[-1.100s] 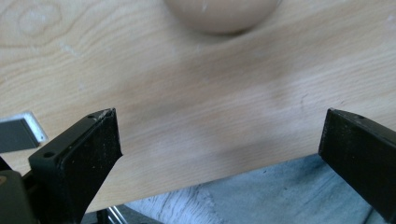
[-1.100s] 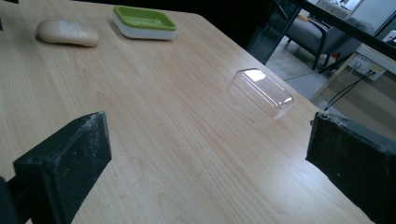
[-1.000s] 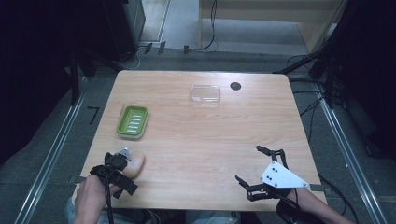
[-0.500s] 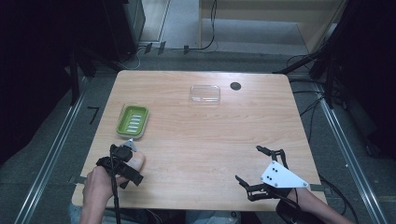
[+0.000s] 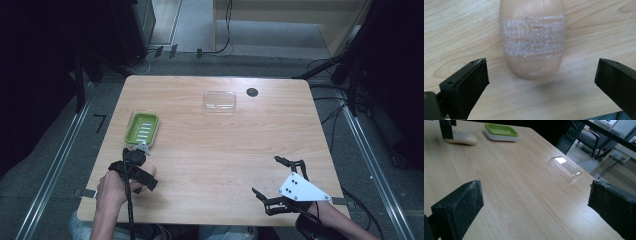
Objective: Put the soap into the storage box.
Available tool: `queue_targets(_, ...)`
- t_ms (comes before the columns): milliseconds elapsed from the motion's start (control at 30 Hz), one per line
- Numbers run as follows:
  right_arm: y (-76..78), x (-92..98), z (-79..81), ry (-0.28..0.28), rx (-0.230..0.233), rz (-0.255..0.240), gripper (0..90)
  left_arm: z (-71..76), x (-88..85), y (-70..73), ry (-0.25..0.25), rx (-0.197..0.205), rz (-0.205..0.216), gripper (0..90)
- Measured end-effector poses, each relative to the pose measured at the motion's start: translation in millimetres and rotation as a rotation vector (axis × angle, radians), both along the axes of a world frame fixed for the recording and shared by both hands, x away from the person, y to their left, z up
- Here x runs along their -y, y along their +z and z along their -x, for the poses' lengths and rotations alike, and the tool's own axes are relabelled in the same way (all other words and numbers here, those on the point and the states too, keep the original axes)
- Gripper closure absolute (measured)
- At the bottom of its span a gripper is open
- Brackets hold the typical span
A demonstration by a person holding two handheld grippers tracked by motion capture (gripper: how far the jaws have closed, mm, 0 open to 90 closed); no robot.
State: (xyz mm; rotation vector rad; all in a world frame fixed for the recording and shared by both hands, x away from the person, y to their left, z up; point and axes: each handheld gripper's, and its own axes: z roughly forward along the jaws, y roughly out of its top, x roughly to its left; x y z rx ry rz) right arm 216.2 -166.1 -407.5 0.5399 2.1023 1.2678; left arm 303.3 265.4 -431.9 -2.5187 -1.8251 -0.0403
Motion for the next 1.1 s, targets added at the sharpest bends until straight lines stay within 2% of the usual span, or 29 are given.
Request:
queue_targets(267,-0.1,-0.6,-0.4,0.004,-0.004,0.001,0.0,-7.2,-2.3,-3.0,0.017,0.022,0.006,0.0)
queue_targets(667,0.2,0.1,0.2,-0.001,0.000,0.002,0.0,-22.1,0.5,-15.1,0.030,-0.003,-0.006,0.0)
queue_targets(700,0.1,0.3,0.2,0.001,0.000,0.005,0.0,-22.1,0.6,-15.7,0.035,0.005,-0.002,0.0)
queue_targets(800,0.0,1.5,0.6,-0.005,-0.002,-0.003,0.0,-22.3,0.3,-14.7,0.040,0.016,0.004,14.7)
queue_targets(1100,0.1,1.7,0.9,-0.006,-0.002,-0.003,0.0,-22.4,-1.7,-15.8,0.052,0.018,0.000,24.9)
